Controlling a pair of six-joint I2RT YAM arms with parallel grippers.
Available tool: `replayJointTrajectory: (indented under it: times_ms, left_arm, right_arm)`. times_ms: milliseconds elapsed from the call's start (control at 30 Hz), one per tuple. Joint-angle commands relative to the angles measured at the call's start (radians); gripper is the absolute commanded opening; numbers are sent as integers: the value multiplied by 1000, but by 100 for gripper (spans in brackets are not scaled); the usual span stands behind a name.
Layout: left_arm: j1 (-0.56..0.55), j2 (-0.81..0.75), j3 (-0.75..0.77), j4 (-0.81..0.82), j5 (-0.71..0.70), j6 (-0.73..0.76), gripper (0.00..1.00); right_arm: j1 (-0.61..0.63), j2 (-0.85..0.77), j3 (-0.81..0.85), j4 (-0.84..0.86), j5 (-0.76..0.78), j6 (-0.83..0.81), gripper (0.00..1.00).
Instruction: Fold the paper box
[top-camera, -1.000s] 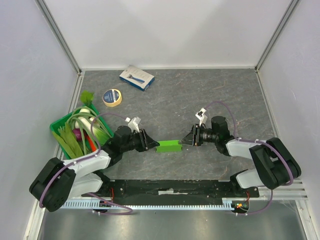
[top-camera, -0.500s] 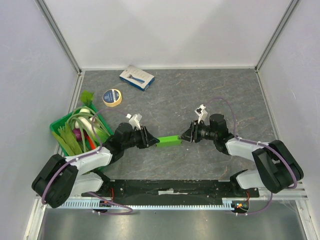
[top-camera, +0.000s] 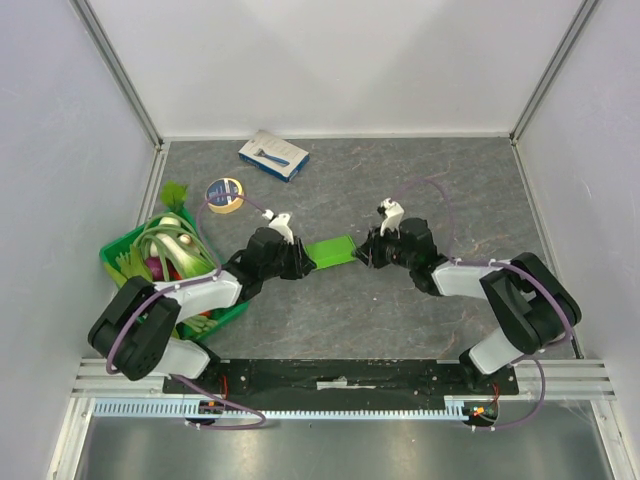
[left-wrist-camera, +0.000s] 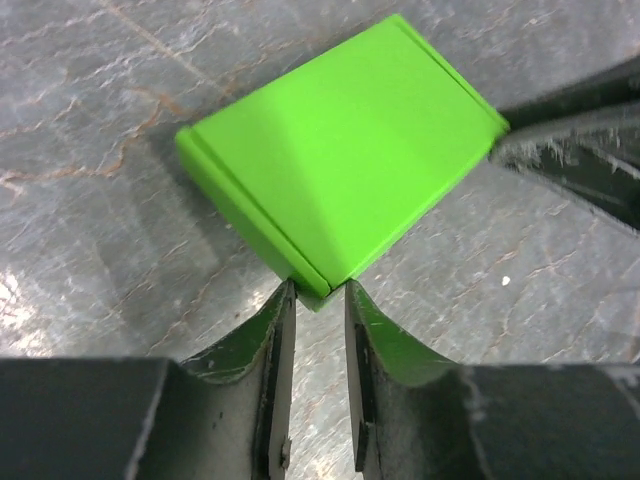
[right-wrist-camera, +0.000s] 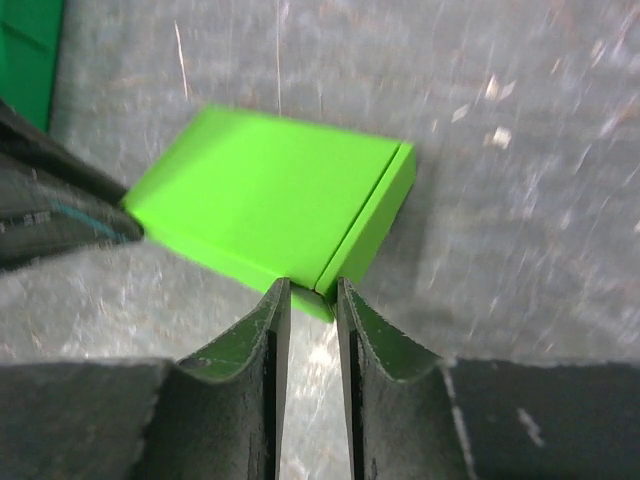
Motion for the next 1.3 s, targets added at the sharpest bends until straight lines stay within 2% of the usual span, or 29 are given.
replayJointTrajectory:
  times_ms: [0, 33, 133, 233, 267, 333, 400, 467, 567, 667, 700, 833, 933, 1100, 1267]
  left_arm:
    - [-15, -8, -28, 89, -31, 49, 11]
    - [-15, -43, -41, 81, -45, 50, 13]
    - [-15, -161, -80, 27, -65, 40, 35]
    - [-13, -264, -84, -63, -97, 39, 46]
    - [-13, -277, -65, -90, -91, 43, 48]
    - [-13, -285, -50, -140, -83, 26, 54]
    - [-13, -276, -18, -192, -77, 6, 55]
    - [-13, -300, -7, -207, -54, -17, 59]
    - [-13, -407, -22, -247, -60, -27, 61]
    - [-12, -534, -30, -374, -109, -14, 61]
    - [-12, -638, -31, -403, -126, -13, 61]
    - [-12, -896, -12, -581, -214, 1, 61]
    - [-12, -1052, 11, -667, -190, 4, 61]
    - [-13, -1151, 45, -755, -148, -2, 61]
    - [-13, -1180, 93, -763, -85, -14, 61]
  right_arm:
    - [63, -29, -101, 62, 5, 23, 21]
    - [63, -45, -104, 5, 12, 22, 25]
    - [63, -131, -120, -101, 56, 17, 35]
    - [62, -211, -95, -257, 145, -3, 44]
    - [62, -220, -69, -290, 162, -9, 48]
    - [60, -217, -14, -389, 200, -4, 65]
    - [60, -181, 32, -464, 153, -9, 75]
    - [84, -109, 124, -523, 138, -49, 77]
    - [194, -108, 205, -618, 306, -191, 84]
    - [302, -107, 268, -675, 415, -334, 86]
    - [328, -77, 290, -708, 482, -374, 86]
    - [484, 22, 400, -771, 651, -594, 85]
    - [540, 86, 449, -788, 737, -690, 83]
    - [568, 158, 517, -798, 776, -822, 78]
    - [575, 240, 563, -798, 794, -891, 74]
